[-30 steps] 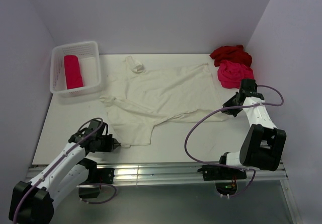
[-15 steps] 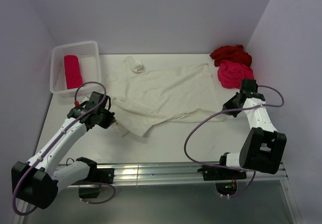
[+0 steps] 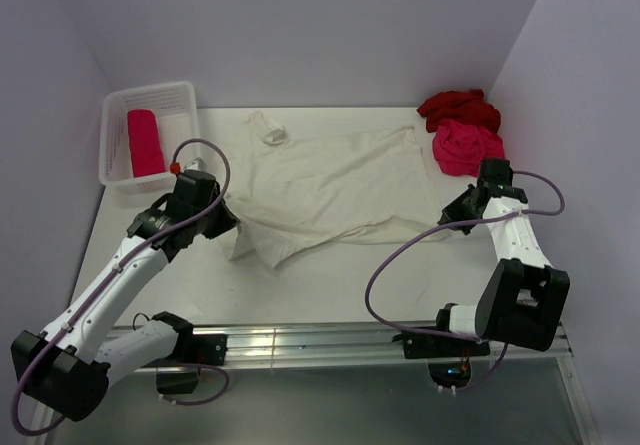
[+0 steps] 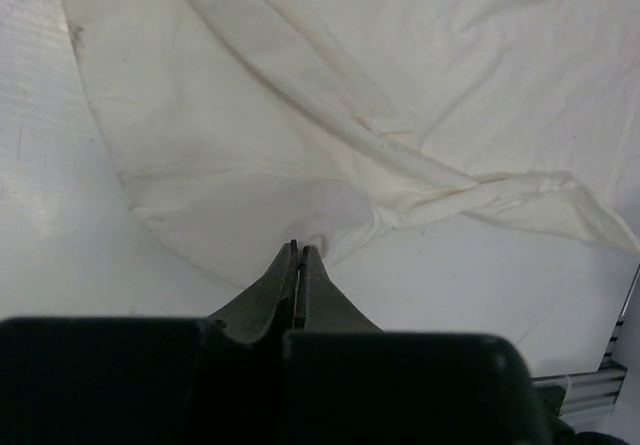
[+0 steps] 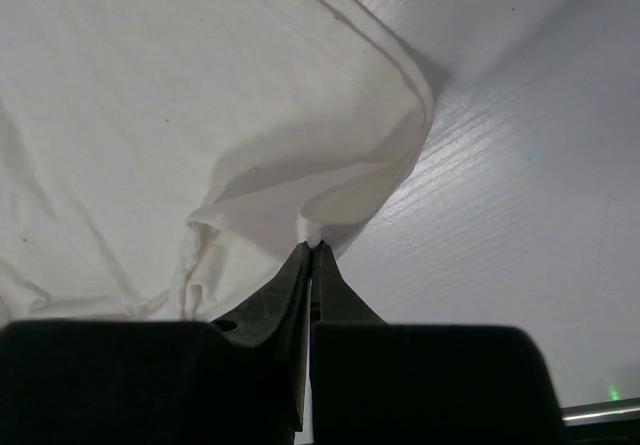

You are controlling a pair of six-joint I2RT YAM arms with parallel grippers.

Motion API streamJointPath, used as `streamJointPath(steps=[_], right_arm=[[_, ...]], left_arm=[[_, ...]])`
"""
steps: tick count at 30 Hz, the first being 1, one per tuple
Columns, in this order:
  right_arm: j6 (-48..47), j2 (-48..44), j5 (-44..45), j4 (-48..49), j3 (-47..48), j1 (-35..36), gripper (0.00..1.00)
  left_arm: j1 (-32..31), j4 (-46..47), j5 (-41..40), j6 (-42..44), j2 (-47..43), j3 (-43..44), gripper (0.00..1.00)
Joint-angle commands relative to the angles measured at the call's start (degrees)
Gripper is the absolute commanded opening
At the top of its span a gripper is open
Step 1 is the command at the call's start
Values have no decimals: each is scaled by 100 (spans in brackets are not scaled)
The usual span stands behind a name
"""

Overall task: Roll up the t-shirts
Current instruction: Fold the tshirt

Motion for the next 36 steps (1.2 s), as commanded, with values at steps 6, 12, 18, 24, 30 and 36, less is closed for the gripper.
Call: streamJointPath(steps=[6, 12, 18, 24, 30, 36], right_arm=[[109, -8, -42, -108, 342, -21, 0], [127, 299, -33, -301, 878, -29, 0], [-58, -50, -6, -750, 914, -20, 0], [-251, -682, -130, -873, 106, -20, 0], [-321, -1571, -94, -1014, -597, -20, 0], [-374, -2292, -42, -1216, -1020, -20, 0]], left_arm=[[-21, 455, 249, 1266, 282, 768, 0], [-30, 235, 125, 1477, 616, 1269, 0], [-30, -152, 371, 1407, 344, 1323, 0], [-30, -661, 564, 1310, -227, 1270, 0], [-100, -1189, 775, 1196, -929, 1227, 0], [-179, -1619, 1030, 985, -1545, 1024, 0]])
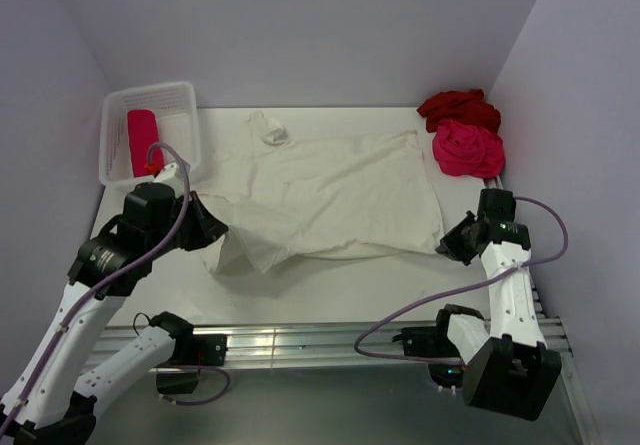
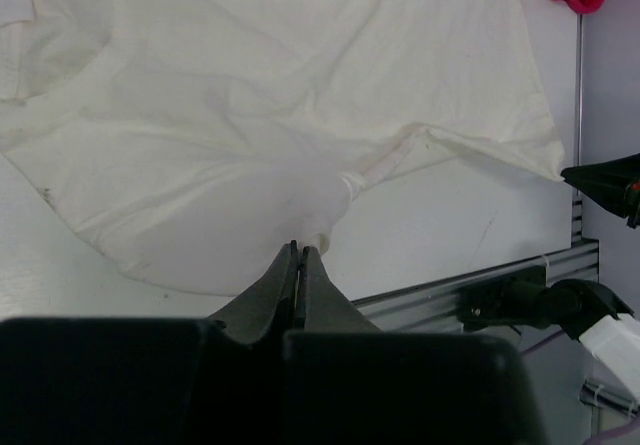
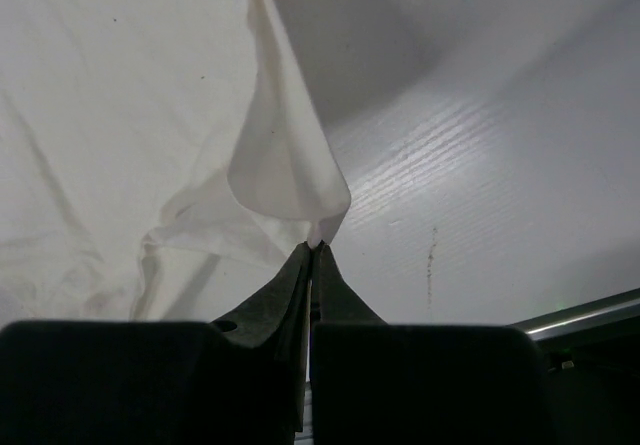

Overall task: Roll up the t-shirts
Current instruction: Fold the tshirt

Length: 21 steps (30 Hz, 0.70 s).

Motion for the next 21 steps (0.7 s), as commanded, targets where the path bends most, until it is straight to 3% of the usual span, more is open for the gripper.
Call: streamJointPath(steps=[1, 11, 21], right_arm=[[-121, -341, 37, -217, -167, -20, 0], [-7, -333, 204, -182, 122, -29, 0], [274, 475, 318, 116, 736, -73, 0]], left_arm=[[-42, -321, 250, -197, -311, -77, 0], [-50, -419, 356, 118, -233, -166, 0], [-42, -15, 215, 523, 689, 10, 0]])
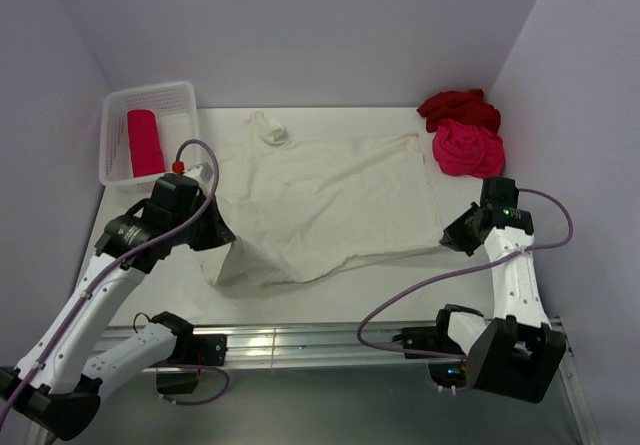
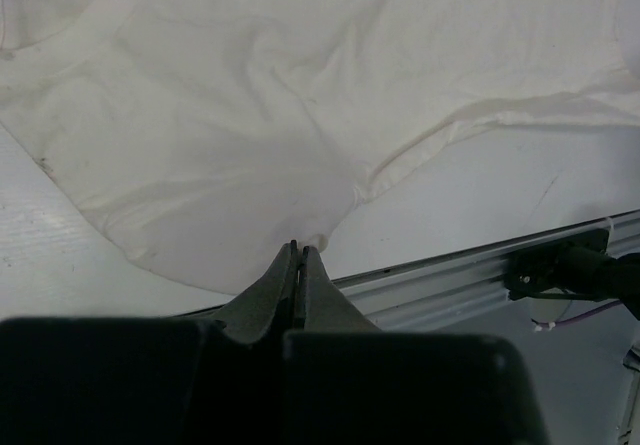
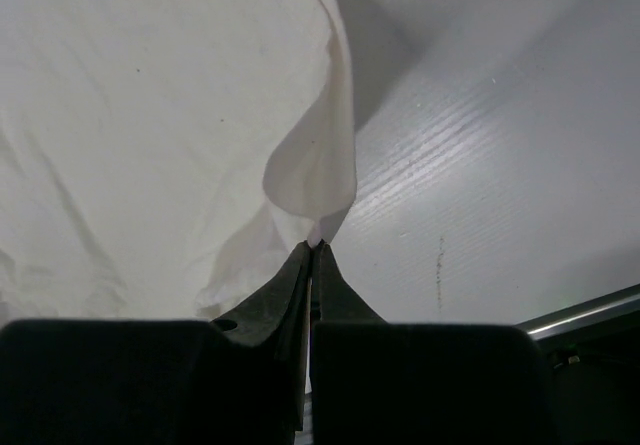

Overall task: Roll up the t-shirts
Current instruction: Fold the tshirt

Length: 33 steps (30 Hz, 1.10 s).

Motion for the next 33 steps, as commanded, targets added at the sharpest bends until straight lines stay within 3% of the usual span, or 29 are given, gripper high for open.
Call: streamJointPath(steps=[1, 12, 20, 33], right_arm=[[154, 316, 98, 248, 416, -60, 0], [225, 1028, 10, 494, 846, -130, 0], [190, 1600, -148, 573, 1207, -262, 0], [207, 2303, -228, 687, 1673, -280, 0]], left_arm=[[-17, 396, -19, 254, 207, 174, 0], [175, 669, 139, 456, 1060, 552, 0], [869, 740, 491, 685, 1148, 587, 0], [1081, 757, 570, 887, 1649, 1246, 0]])
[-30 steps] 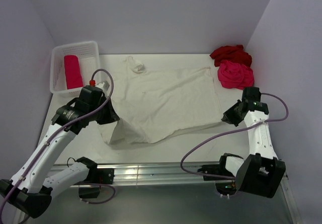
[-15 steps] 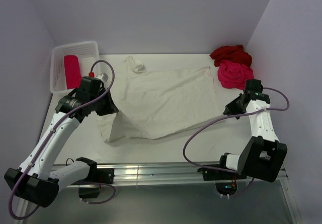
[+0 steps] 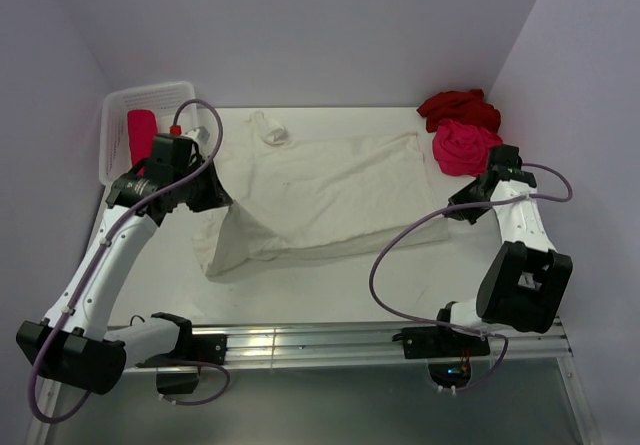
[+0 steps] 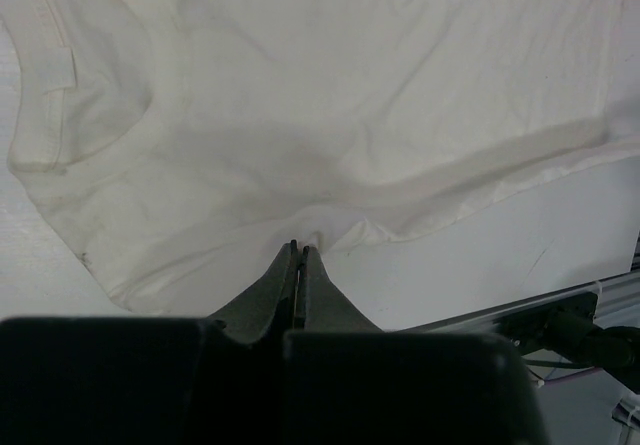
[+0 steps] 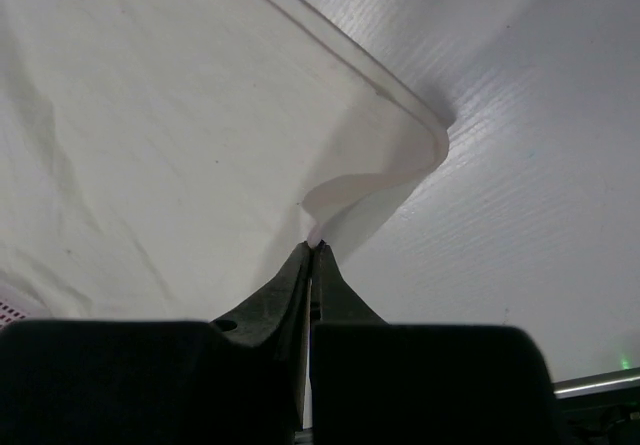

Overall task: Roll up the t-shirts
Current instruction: Fold the tshirt

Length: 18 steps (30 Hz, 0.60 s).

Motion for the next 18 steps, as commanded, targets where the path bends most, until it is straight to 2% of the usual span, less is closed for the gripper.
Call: streamJointPath(steps=[1, 18], right_arm=[[11, 124, -20, 215, 248, -66, 0], [20, 809, -55, 391, 547, -66, 0]], left_arm=[[23, 217, 131, 209, 113, 402, 0], [23, 182, 69, 491, 939, 1255, 0]])
